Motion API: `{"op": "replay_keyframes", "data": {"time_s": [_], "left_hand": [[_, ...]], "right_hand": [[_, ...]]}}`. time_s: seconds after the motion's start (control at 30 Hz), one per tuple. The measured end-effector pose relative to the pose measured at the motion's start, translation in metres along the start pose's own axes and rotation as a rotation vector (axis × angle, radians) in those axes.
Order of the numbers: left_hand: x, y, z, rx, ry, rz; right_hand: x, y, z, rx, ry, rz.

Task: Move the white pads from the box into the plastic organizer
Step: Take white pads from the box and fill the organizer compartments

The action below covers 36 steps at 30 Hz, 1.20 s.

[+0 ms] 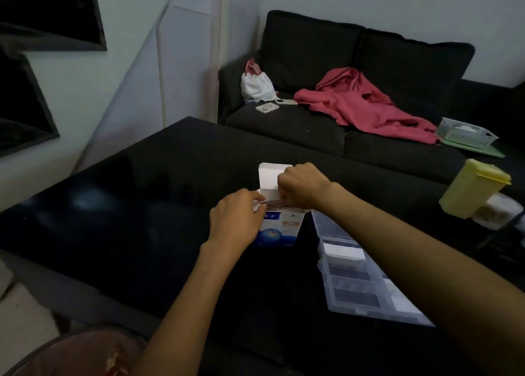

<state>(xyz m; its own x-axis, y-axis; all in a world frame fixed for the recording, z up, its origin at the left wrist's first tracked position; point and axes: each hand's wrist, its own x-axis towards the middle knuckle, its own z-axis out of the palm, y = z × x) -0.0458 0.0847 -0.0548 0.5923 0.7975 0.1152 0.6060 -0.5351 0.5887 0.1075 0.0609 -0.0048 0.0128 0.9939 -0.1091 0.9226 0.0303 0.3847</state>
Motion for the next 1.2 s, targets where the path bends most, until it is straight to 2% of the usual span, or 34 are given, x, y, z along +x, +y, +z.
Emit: {"op": "replay_keyframes", "data": {"time_s": [0.27, 0.53, 0.6, 0.67, 0.73, 0.8, 0.9, 0.97, 1.07, 1.2], "left_hand": [[0.001, 0.002, 0.002, -0.006, 0.005, -0.020], [0.006, 0.005, 0.006, -0.029, 0.011, -0.062], [0.006, 0.006, 0.009, -0.044, 0.089, -0.040], [0.004, 0.013, 0.008, -0.063, 0.252, -0.016], [0.004, 0.023, 0.004, -0.204, 0.356, -0.054], [0.001, 0.036, -0.004, -0.532, 0.239, -0.164], [-0.003, 0.048, -0.006, -0.815, -0.202, -0.332], [-0.006, 0.050, 0.000, -0.950, -0.406, -0.393], [-0.008, 0.054, 0.011, -1.149, -0.543, -0.426], [-0.010, 0.062, 0.020, -1.203, -0.573, -0.444]], "right_hand": [[-0.008, 0.015, 0.007, 0.029, 0.181, -0.106], [-0.029, 0.028, 0.003, -0.041, 0.212, -0.129], [-0.034, 0.033, 0.001, -0.031, 0.239, -0.081], [-0.039, 0.039, 0.001, 0.012, 0.263, -0.033], [-0.044, 0.046, -0.001, 0.058, 0.294, 0.009], [-0.050, 0.049, -0.003, 0.105, 0.355, 0.032], [-0.068, 0.047, 0.002, 0.130, 0.490, 0.035], [-0.085, 0.043, 0.012, 0.123, 0.566, 0.010], [-0.110, 0.036, 0.030, 0.122, 0.577, -0.043], [-0.133, 0.031, 0.056, 0.122, 0.585, -0.075]]}}
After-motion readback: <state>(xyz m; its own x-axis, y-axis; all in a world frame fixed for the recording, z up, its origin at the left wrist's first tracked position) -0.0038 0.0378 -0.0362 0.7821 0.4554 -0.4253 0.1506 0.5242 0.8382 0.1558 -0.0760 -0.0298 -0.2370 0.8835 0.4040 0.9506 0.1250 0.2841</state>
